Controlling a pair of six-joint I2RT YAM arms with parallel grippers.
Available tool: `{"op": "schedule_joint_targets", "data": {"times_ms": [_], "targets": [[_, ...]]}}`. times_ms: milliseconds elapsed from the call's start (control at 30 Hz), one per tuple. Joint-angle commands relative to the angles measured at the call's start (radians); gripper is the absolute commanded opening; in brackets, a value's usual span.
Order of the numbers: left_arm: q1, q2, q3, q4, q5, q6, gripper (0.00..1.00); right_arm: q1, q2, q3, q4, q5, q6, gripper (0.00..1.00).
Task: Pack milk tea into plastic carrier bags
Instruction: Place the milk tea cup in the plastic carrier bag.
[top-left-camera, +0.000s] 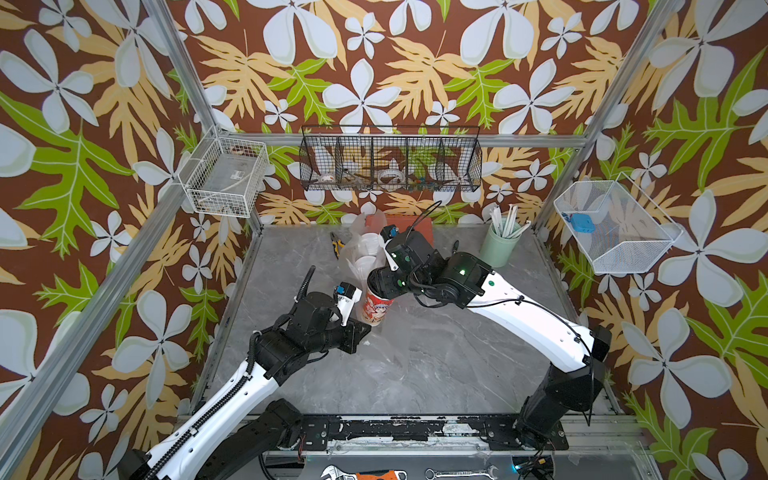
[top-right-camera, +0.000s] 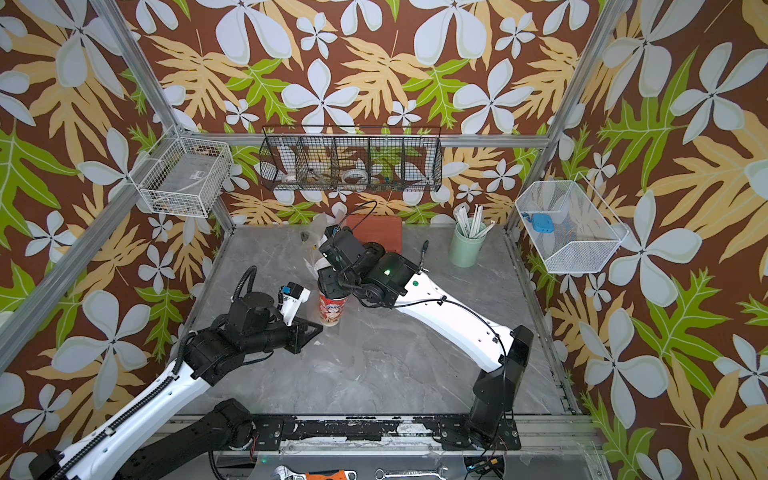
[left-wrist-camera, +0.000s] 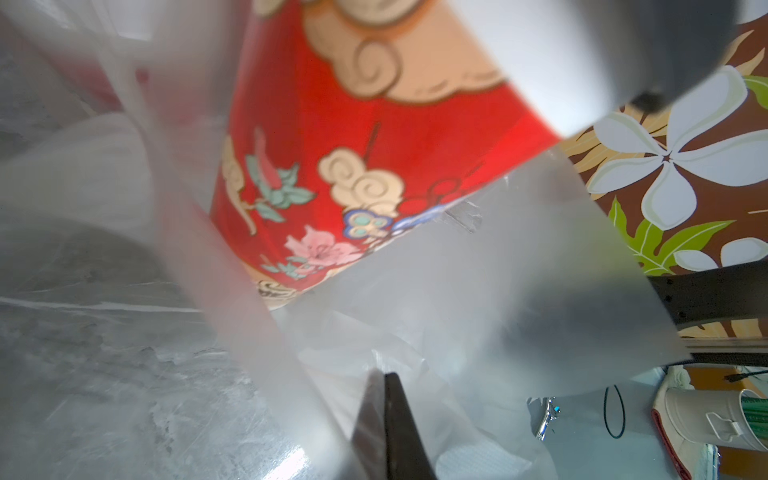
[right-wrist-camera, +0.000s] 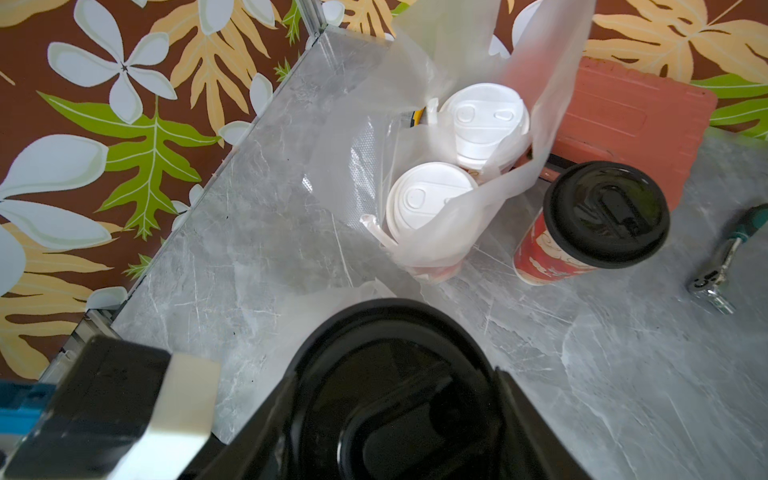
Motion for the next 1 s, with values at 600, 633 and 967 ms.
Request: {"op": "schedule_joint_targets", "data": {"times_ms": [600, 633, 967], "targets": [[-0.001, -0.062, 0.006, 0.062, 0.019, -0.004, 0.0, 0.076, 0.07, -0.097, 0.034, 0.109, 0.019, 0.41], [-0.001, -0.064, 0.004, 0.063, 0.017, -0.005, 0.0, 0.079, 0.076, -0.1, 0.032, 0.109, 0.024, 0.4], [-0.001, -0.08, -0.002, 0.067, 0.018, -0.012, 0.0, 0.093, 0.082, -0.255, 0.143, 0.096, 0.083, 0.38]]}}
